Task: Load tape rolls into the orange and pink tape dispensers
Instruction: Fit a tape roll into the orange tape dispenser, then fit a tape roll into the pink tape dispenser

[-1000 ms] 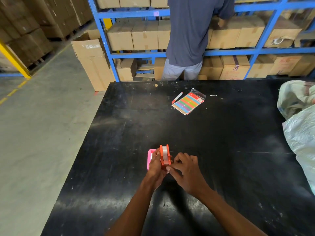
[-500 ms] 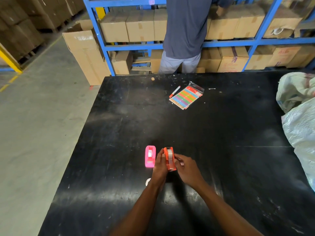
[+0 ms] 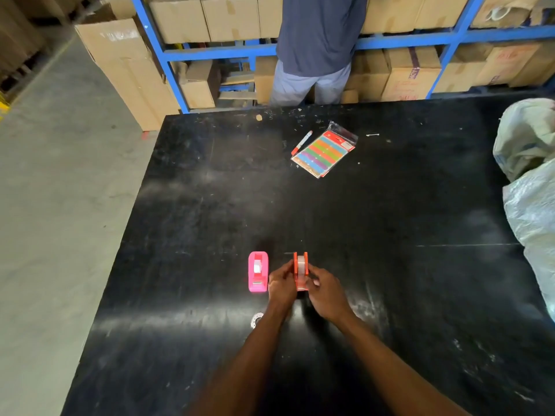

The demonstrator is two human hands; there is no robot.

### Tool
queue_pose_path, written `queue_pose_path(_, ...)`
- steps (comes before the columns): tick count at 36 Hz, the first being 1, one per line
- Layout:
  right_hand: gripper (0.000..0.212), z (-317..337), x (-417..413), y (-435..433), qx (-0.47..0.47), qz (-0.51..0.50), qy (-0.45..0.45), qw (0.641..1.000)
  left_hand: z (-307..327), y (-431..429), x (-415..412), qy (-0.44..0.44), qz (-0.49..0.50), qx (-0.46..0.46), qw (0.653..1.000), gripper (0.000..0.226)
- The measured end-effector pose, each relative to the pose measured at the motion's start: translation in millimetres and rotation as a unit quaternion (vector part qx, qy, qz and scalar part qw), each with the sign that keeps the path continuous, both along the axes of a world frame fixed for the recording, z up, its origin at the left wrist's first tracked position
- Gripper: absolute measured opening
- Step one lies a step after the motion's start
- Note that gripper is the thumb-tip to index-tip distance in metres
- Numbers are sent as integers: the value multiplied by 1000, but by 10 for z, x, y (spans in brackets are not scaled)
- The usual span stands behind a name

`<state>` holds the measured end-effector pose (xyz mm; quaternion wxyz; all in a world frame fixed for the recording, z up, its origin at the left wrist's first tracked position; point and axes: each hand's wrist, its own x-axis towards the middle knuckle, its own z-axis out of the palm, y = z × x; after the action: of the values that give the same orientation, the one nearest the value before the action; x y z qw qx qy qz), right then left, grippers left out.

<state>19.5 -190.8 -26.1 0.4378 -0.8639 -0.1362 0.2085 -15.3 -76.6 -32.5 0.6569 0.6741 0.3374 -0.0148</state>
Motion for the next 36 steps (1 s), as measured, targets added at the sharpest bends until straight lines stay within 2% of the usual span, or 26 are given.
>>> queue_pose_path(8,26,-248,181,109,9,6,23,1000,-142,62,164,31,-7,-33,999,28)
queue_pose_path(13,27,-432,233,126,-1,-6,29,1000,-343,85,183,34,-12,-22,999,30)
queue_pose_path(23,25,-611,234,140,-5,-31,23,999,-294,118,189,41,-44,-21,998,30)
queue_pose_path(33,31,-815,285,124,-39,-4,34,999,-244,118,197,32,-59,-26,997,28)
queue_pose_path(36,30,-506,245,161,-51,-7,24,998,-170,110,171,28,-54,-10,998,30)
